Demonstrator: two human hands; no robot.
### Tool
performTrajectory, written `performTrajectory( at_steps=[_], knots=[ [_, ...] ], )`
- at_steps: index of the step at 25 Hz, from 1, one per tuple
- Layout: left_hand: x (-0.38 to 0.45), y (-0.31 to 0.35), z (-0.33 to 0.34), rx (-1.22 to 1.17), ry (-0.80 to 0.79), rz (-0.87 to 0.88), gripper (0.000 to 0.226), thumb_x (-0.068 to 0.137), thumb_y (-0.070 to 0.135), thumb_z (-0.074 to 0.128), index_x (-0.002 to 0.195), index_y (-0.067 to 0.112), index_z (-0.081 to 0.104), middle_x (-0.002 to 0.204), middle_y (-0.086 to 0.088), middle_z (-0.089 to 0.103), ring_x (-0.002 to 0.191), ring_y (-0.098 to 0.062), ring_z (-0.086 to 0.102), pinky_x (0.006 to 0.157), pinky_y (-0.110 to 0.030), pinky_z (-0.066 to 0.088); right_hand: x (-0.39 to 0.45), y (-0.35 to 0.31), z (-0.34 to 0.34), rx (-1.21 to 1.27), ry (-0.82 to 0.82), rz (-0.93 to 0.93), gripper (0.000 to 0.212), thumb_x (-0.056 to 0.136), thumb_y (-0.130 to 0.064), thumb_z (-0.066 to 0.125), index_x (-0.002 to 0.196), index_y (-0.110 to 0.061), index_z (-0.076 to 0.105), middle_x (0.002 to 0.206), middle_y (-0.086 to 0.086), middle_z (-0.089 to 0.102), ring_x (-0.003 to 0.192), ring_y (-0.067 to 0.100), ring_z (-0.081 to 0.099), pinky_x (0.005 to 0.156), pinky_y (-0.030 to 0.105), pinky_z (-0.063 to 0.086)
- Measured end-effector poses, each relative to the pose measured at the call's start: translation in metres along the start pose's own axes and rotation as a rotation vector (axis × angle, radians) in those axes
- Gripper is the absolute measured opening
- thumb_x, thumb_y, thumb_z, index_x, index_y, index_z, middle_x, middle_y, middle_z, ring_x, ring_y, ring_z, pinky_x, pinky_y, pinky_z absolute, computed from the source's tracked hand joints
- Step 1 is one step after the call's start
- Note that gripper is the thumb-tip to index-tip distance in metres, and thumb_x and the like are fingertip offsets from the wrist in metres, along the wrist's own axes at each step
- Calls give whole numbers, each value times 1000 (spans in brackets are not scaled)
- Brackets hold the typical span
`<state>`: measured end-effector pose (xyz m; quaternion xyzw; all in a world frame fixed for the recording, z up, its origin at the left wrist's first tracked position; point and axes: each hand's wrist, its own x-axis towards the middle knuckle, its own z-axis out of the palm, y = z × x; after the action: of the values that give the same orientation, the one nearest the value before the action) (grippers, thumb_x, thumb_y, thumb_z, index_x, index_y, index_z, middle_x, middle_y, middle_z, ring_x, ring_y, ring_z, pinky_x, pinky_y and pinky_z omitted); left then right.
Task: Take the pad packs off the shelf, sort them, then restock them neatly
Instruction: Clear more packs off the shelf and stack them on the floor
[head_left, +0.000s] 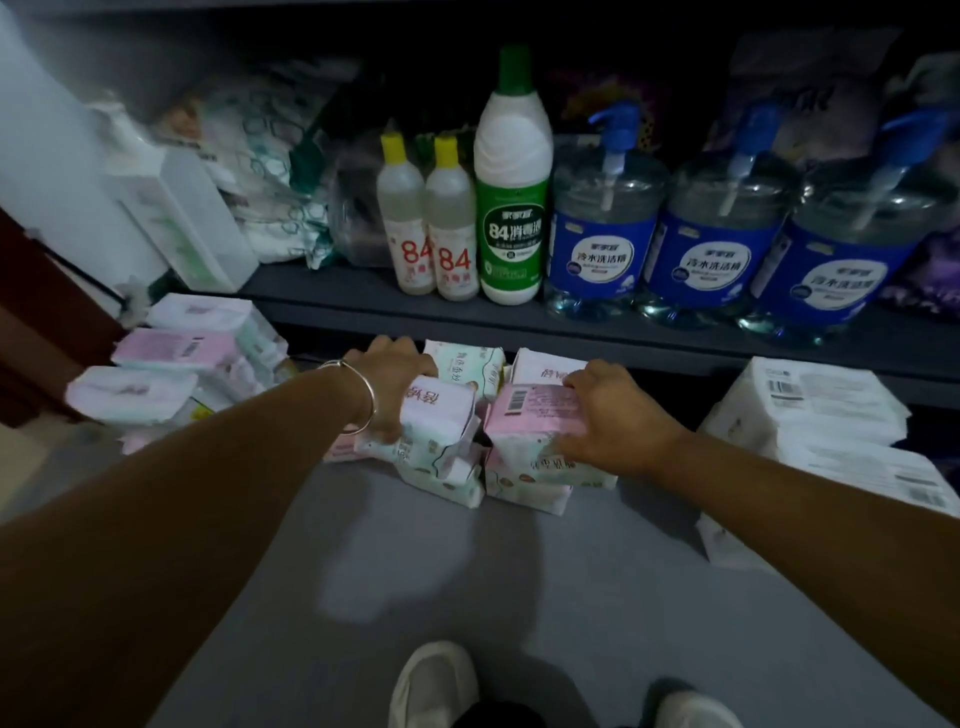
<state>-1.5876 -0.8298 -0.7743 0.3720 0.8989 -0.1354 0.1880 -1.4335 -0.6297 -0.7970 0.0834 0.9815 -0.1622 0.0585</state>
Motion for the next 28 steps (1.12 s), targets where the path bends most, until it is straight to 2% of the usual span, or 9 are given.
performTrajectory(
  at_steps=[3, 6, 9, 12, 19, 24, 28],
  knots=[
    [11, 11, 22, 15, 35, 15, 80, 63, 23, 79, 131, 32, 39, 127, 1, 37, 121, -22, 31, 96, -39, 32, 0, 4, 23, 49, 92, 15, 61, 82, -35, 67, 131, -7, 44, 124, 9, 43, 117, 24, 37, 99, 29, 36],
    [19, 14, 41, 34, 110, -18, 82, 64, 26, 78, 134, 33, 35, 133, 0, 32, 126, -23, 27, 99, -40, 29, -1, 5, 40, 21, 176, 14, 68, 82, -36, 68, 136, -9, 39, 134, 9, 40, 123, 25, 33, 108, 33, 29],
    [27, 21, 58, 78, 164, -58, 87, 67, 34, 77, 138, 31, 28, 136, -2, 29, 127, -24, 28, 96, -39, 32, -3, 8, 57, -159, 123, 35, 77, 82, -43, 64, 143, -16, 27, 150, 8, 21, 134, 28, 24, 113, 41, 20],
    [31, 25, 65, 88, 166, -73, 95, 68, 35, 77, 143, 32, 19, 142, -2, 23, 131, -25, 24, 97, -40, 32, -1, 8, 60, -165, 89, 48, 77, 84, -44, 63, 144, -20, 23, 153, 6, 13, 137, 27, 19, 111, 42, 21],
    [26, 27, 60, 111, 82, -64, 118, 62, 40, 82, 147, 36, 0, 154, -3, 6, 141, -27, 10, 107, -45, 26, 1, 5, 57, -197, 48, 41, 86, 81, -45, 66, 146, -18, 17, 155, 6, 8, 142, 27, 11, 112, 44, 19],
    [21, 27, 45, 86, 55, -22, 120, 60, 44, 83, 148, 35, 1, 155, -1, 6, 142, -25, 7, 111, -47, 19, -1, 4, 45, -172, 3, 30, 95, 78, -54, 65, 149, -20, 11, 156, 4, 8, 143, 26, 11, 114, 44, 16],
    [10, 28, 12, -14, 27, 48, 115, 64, 48, 79, 149, 27, 4, 155, 0, 11, 143, -23, 10, 116, -43, 15, 0, -6, 10, -165, 9, 25, 85, 85, -58, 54, 149, -16, 16, 156, 6, 17, 142, 25, 18, 114, 41, 17]
  ],
)
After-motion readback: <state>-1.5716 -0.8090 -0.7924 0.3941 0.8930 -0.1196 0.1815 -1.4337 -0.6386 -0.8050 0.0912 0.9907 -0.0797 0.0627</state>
